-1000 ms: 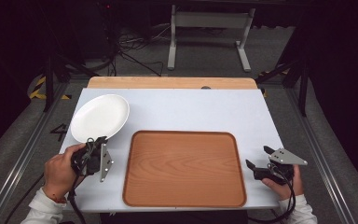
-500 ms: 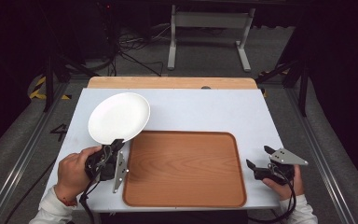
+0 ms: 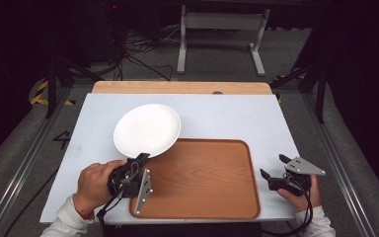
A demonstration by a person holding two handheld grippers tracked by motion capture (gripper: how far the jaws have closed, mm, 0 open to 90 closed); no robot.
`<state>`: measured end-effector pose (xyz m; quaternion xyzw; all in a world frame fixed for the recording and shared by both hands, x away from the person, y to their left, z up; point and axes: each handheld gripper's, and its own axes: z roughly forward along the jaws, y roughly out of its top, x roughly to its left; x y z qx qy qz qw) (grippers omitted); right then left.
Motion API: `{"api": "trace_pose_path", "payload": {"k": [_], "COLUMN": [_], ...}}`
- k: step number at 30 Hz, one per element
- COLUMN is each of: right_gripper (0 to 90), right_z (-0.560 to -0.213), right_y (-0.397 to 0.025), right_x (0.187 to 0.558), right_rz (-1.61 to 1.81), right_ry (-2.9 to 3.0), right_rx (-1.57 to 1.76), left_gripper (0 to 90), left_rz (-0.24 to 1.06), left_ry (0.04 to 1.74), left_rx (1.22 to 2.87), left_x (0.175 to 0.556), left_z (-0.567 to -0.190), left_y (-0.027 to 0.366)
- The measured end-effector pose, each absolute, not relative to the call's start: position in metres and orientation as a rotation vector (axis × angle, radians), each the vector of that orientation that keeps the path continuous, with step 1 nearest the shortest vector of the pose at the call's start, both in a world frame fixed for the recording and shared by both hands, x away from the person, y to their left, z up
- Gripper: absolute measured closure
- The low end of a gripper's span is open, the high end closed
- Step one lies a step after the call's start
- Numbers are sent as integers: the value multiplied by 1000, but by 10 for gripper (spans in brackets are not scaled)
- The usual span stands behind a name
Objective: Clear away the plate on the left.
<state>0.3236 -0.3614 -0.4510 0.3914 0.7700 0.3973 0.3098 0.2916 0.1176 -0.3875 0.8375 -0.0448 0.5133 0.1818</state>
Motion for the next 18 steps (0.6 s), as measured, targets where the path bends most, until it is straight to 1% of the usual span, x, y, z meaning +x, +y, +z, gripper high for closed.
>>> {"api": "trace_pose_path", "payload": {"k": [6,18], "right_gripper": [130,130], "right_z": [-451,-451], "right_y": [-360,-361], "right_x": [324,324], "right_rz": [1043,1044], "right_ry": [2038,2039], "right_rx": [1029,1030], "left_gripper": [863,860], "left_rz": [1434,1352], "left_ry": [-194,-365], "left_rx": [2375,2378], "left_x": [286,268], "left_z": [-390,-402], "left_y": [105,72]}}
